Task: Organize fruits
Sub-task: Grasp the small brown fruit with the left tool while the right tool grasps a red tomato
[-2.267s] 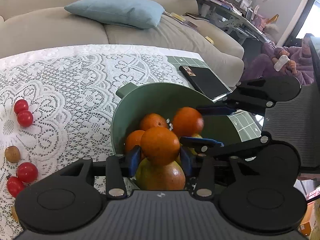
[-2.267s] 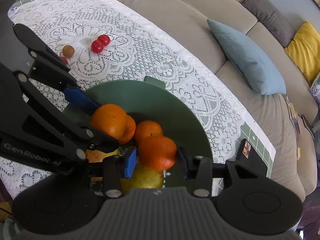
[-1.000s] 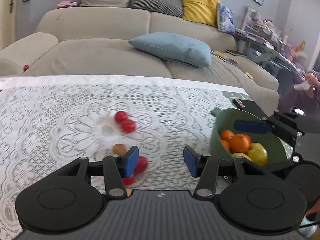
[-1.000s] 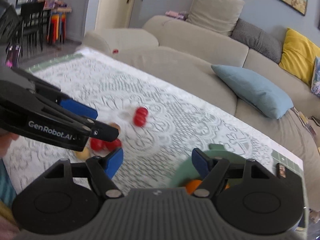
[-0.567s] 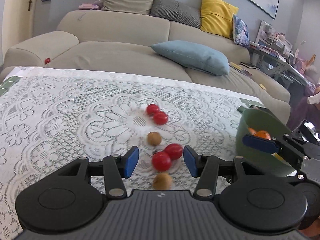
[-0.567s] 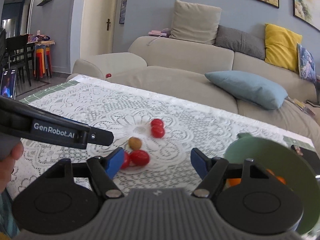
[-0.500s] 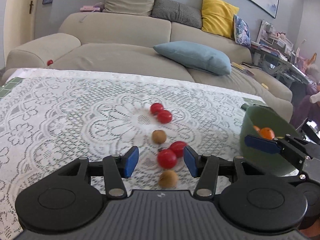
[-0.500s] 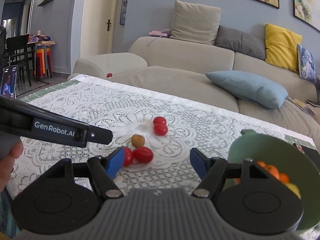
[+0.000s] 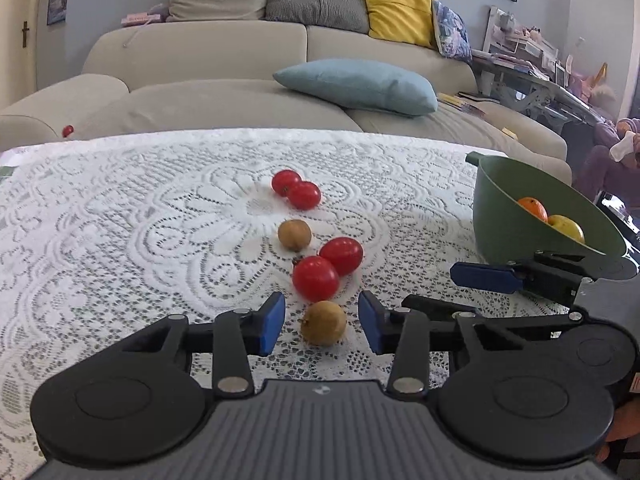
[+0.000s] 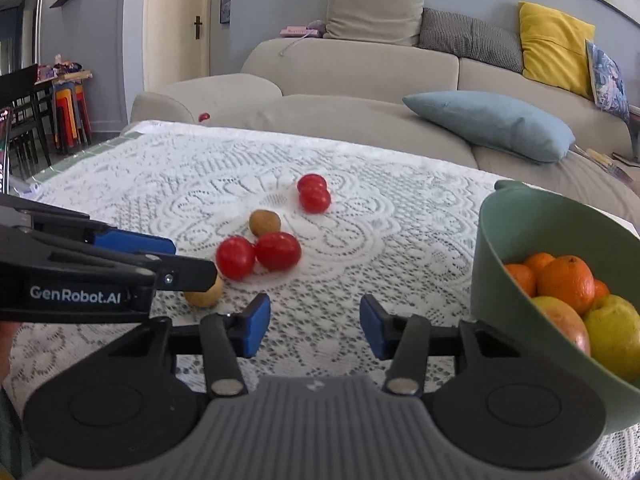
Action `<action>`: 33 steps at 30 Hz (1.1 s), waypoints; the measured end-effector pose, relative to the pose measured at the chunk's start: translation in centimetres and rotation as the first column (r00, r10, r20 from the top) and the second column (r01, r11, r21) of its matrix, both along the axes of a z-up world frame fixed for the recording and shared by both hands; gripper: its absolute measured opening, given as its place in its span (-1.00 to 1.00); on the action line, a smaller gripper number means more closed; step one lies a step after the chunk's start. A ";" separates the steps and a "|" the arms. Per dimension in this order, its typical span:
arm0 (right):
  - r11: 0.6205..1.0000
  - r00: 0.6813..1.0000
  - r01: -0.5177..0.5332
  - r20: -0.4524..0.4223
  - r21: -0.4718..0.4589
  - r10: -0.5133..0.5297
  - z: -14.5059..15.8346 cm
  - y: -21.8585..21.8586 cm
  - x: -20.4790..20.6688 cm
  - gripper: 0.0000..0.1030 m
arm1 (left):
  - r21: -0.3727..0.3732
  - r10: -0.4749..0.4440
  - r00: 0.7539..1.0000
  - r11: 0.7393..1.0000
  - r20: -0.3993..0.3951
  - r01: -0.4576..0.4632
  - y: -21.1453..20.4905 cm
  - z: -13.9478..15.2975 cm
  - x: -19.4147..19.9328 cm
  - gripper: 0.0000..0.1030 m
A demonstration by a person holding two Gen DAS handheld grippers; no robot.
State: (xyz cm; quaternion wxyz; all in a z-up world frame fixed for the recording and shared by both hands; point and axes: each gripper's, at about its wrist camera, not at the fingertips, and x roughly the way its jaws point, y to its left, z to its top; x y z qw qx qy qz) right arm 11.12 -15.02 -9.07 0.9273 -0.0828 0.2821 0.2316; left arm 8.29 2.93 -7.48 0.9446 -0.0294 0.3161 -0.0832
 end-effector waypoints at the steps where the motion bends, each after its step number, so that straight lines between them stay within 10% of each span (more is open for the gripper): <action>1: 1.000 1.000 -0.001 0.002 -0.009 0.001 -0.1 0.0 0.1 -0.08 | 0.000 -0.001 1.000 1.000 -0.004 0.001 0.0 -0.2 0.1 -0.04; 12: 1.000 1.000 0.016 -0.027 0.005 -0.016 -0.8 -0.6 0.9 -0.08 | 0.090 -0.019 1.000 0.996 -0.003 0.019 -1.1 -1.8 0.5 -0.28; 33: 0.988 0.997 0.005 -0.071 0.158 0.006 0.3 2.3 5.2 -0.21 | 0.006 0.129 0.991 0.992 0.025 -0.129 2.0 -1.0 1.6 -0.43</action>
